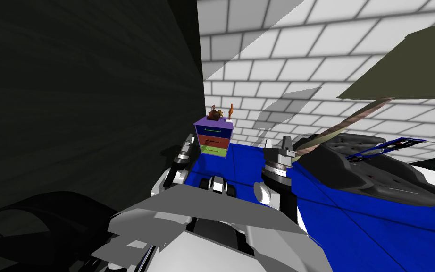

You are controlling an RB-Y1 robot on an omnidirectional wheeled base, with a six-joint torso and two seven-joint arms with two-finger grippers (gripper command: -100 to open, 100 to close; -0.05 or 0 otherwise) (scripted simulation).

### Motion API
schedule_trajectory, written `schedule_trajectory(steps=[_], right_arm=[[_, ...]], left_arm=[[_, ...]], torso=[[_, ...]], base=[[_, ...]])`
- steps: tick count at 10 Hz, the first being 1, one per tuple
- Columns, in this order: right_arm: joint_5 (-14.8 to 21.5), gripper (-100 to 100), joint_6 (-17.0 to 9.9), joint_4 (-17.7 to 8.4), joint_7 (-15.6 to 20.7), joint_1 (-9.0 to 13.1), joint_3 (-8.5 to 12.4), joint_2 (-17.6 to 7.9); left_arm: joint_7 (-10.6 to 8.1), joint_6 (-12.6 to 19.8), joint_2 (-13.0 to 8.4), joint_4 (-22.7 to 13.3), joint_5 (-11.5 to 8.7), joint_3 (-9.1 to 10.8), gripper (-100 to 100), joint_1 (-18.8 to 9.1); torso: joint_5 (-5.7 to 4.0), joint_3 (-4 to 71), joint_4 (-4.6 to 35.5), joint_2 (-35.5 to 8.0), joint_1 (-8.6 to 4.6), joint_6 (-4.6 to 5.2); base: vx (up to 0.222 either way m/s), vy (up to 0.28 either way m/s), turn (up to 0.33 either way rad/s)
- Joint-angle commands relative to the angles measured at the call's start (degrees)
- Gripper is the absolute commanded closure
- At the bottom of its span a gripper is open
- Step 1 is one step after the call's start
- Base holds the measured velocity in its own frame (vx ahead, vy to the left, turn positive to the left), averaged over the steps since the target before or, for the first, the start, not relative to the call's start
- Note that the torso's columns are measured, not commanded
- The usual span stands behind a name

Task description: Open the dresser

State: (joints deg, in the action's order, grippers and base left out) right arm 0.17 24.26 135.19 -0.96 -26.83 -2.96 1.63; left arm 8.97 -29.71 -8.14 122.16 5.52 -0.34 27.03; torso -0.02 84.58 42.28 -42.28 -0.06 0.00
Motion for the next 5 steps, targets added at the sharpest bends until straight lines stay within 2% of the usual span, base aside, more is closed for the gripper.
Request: schedule_trajectory(steps=[1, 2, 3, 5], right_arm=[[0.0, 0, 0.0, 0.0, 0.0, 0.0, 0.0, 0.0], [0.0, 0, 0.0, 0.0, 0.0, 0.0, 0.0, 0.0], [0.0, 0, 0.0, 0.0, 0.0, 0.0, 0.0, 0.0], [0.0, 0, 0.0, 0.0, 0.0, 0.0, 0.0, 0.0]], left_arm=[[0.25, -2.7, -0.6, -3.9, -0.2, 0.30, -100, -1.1], [0.49, -4.6, -0.7, -5.5, -0.3, 0.40, -100, -1.8], [0.49, -4.6, -0.7, -6.6, -0.3, 0.40, -100, -1.8], [1.00, -8.3, -0.8, -10.5, -0.5, 0.62, -100, -3.1]], torso=[[0.03, -0.1, 0.0, -0.1, 0.11, 0.00], [0.05, -0.1, 0.0, -0.1, 0.14, 0.00], [0.02, 0.0, 0.0, 0.0, 0.05, -0.01], [0.02, 0.0, 0.0, 0.0, 0.05, 0.00]], base=[[0.079, -0.034, 0.029], [0.102, -0.055, 0.062], [0.077, -0.041, 0.022], [0.104, -0.053, 0.052]])
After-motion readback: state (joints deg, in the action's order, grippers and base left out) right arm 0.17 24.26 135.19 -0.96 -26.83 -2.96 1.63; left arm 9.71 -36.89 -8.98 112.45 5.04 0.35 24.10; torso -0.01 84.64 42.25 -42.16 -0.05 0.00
